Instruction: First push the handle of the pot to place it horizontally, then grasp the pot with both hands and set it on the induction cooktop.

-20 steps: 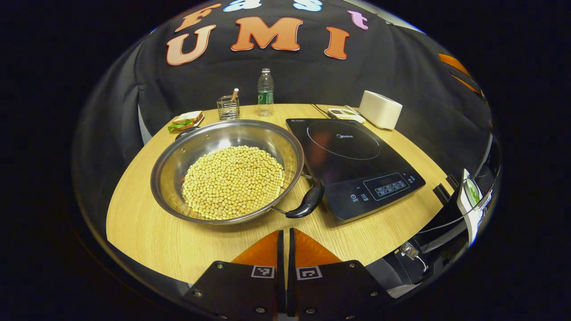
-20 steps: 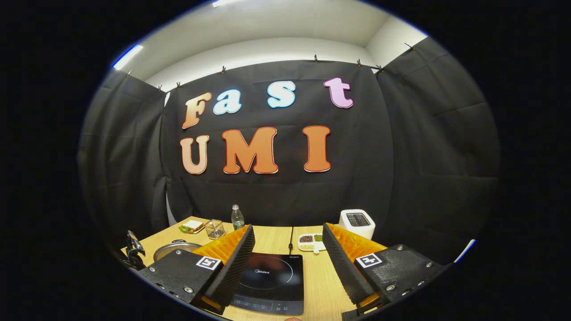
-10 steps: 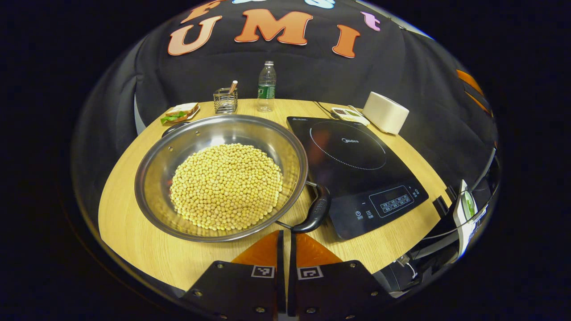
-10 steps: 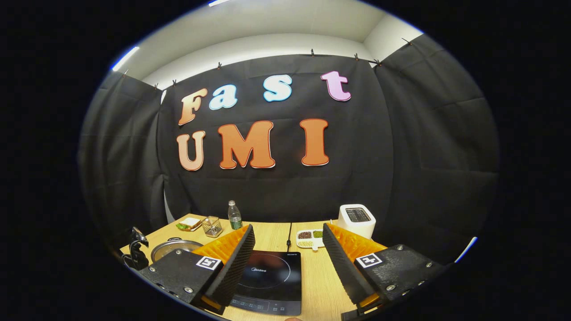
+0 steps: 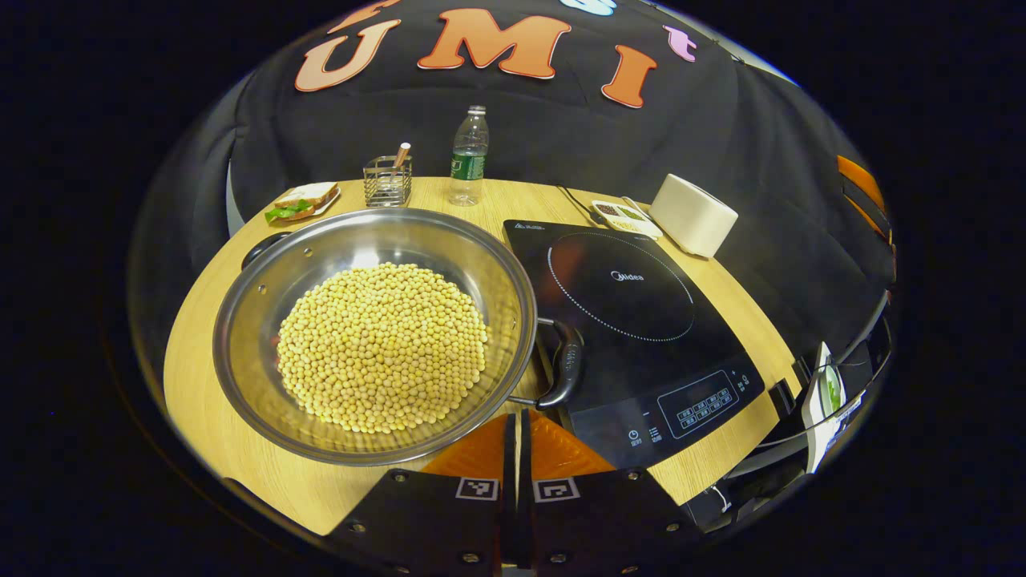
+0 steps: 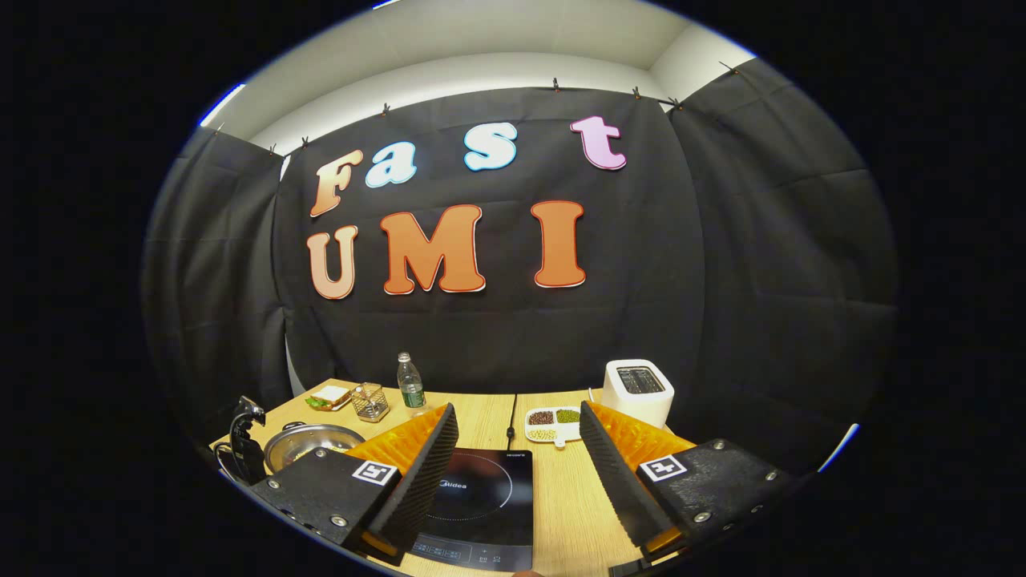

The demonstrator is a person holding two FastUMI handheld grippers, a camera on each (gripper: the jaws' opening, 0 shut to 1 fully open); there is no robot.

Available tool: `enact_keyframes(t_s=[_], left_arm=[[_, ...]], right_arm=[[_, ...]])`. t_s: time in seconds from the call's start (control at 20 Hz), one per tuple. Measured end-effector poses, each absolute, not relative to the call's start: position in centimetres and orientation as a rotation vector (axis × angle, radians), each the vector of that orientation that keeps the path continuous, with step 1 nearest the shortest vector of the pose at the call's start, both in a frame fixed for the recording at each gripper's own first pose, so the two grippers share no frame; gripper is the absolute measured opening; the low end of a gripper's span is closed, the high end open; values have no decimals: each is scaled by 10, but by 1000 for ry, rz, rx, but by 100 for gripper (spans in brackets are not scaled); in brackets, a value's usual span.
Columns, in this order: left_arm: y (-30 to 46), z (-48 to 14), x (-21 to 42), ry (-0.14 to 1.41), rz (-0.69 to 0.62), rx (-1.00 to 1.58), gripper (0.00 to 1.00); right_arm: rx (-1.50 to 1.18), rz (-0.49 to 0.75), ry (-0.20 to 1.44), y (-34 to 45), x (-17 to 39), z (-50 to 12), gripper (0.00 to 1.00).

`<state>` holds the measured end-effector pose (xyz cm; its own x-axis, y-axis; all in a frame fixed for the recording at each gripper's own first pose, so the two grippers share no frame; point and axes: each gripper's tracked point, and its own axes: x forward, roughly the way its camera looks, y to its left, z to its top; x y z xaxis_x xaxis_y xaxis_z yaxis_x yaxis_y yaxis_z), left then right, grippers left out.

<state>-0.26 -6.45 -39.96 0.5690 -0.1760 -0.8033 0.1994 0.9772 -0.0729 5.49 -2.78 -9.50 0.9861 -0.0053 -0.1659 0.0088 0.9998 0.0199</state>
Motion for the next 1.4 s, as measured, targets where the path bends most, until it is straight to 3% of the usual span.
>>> enact_keyframes(t_s=[1.0,1.4], left_arm=[[-92,-401,52,933,-260,99,1],[-88,-371,64,847,-282,96,1]], right_arm=[[21,-44,209,-49,83,-122,95],[5,-44,192,-17,81,-111,94]])
